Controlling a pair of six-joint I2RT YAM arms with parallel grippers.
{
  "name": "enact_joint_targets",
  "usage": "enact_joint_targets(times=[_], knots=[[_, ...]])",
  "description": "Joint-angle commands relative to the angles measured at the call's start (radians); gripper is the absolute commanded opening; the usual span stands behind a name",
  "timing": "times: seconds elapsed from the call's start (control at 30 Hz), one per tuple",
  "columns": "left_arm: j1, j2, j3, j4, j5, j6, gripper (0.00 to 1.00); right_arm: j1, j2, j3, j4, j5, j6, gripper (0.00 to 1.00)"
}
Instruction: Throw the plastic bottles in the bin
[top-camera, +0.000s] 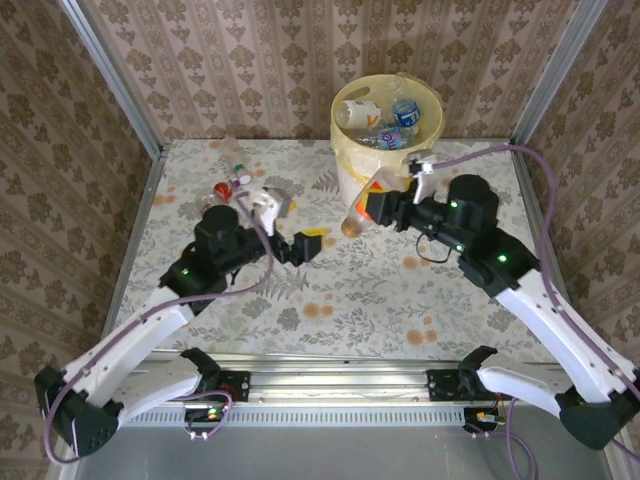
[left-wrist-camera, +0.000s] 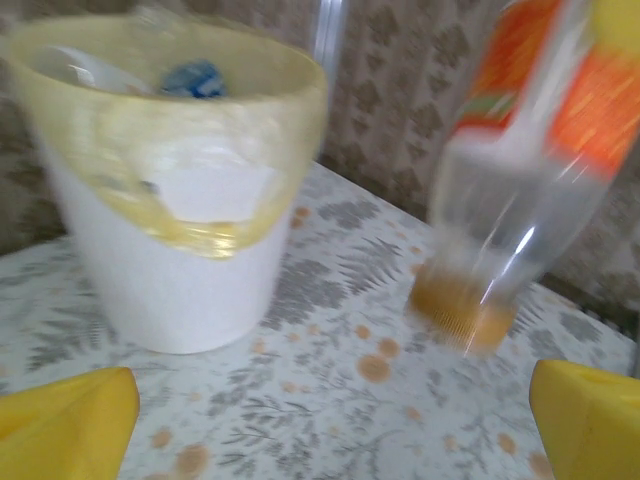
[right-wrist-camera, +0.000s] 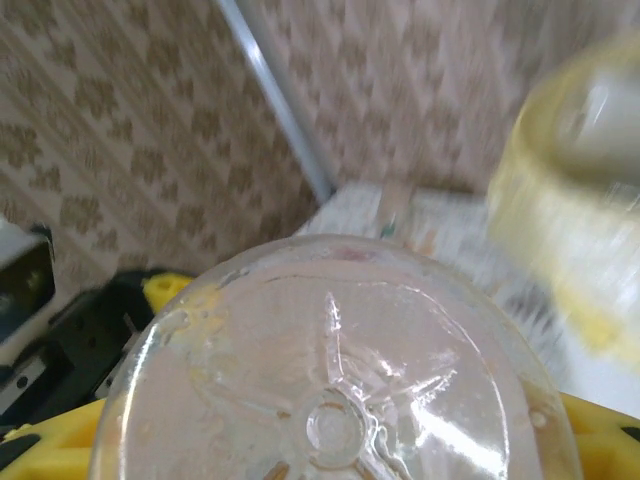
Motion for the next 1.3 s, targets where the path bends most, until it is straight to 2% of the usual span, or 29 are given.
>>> enact_joint_targets(times=[0.0,0.13,0.23,0.43,0.47,0.7,0.77,0.8,0.87,0.93,1.0,1.07,1.13,1.27], knots=[[0.064,-0.086,-0.039,-0.020,-0.063,-0.037,1.00,0.000,-0.073,0.042,0.115,0.214,-0.201,0.44],[0.136,-0.180,-0.080,-0.069,-0.107,-0.059,1.00,0.000,-0.149,-0.049,0.427,0.372,-0.340,0.44],[0.177,-0.226,-0.103,-0.106,-0.134,-0.075,1.00,-0.002,-0.162,-0.083,0.611,0.427,-0.414,0.43],[0.223,-0.257,-0.134,-0.113,-0.142,-0.102,1.00,-0.023,-0.096,-0.032,0.658,0.441,-0.458,0.43],[0.258,-0.257,-0.133,-0.113,-0.137,-0.105,1.00,-0.030,-0.080,-0.024,0.661,0.438,-0.459,0.43],[0.307,-0.254,-0.123,-0.133,-0.118,-0.108,1.00,-0.153,0.122,0.119,0.551,0.400,-0.348,0.44],[0.320,-0.251,-0.117,-0.147,-0.116,-0.110,1.00,-0.227,0.260,0.244,0.389,0.353,-0.283,0.49],[0.325,-0.249,-0.114,-0.152,-0.114,-0.111,1.00,-0.249,0.324,0.316,0.298,0.350,-0.245,0.52],[0.336,-0.245,-0.104,-0.172,-0.112,-0.112,1.00,-0.305,0.464,0.459,0.129,0.275,-0.168,0.76],[0.344,-0.235,-0.095,-0.192,-0.122,-0.109,1.00,-0.323,0.548,0.568,-0.018,0.277,-0.138,0.88],[0.356,-0.224,-0.077,-0.219,-0.117,-0.105,1.00,-0.329,0.561,0.598,-0.070,0.259,-0.137,0.94],[0.366,-0.214,-0.071,-0.234,-0.112,-0.106,1.00,-0.331,0.512,0.545,-0.037,0.241,-0.139,1.00],[0.377,-0.209,-0.072,-0.236,-0.112,-0.114,1.00,-0.332,0.456,0.490,-0.006,0.226,-0.146,1.00],[0.401,-0.191,-0.078,-0.230,-0.115,-0.142,1.00,-0.334,0.355,0.448,-0.062,0.212,-0.137,1.00]])
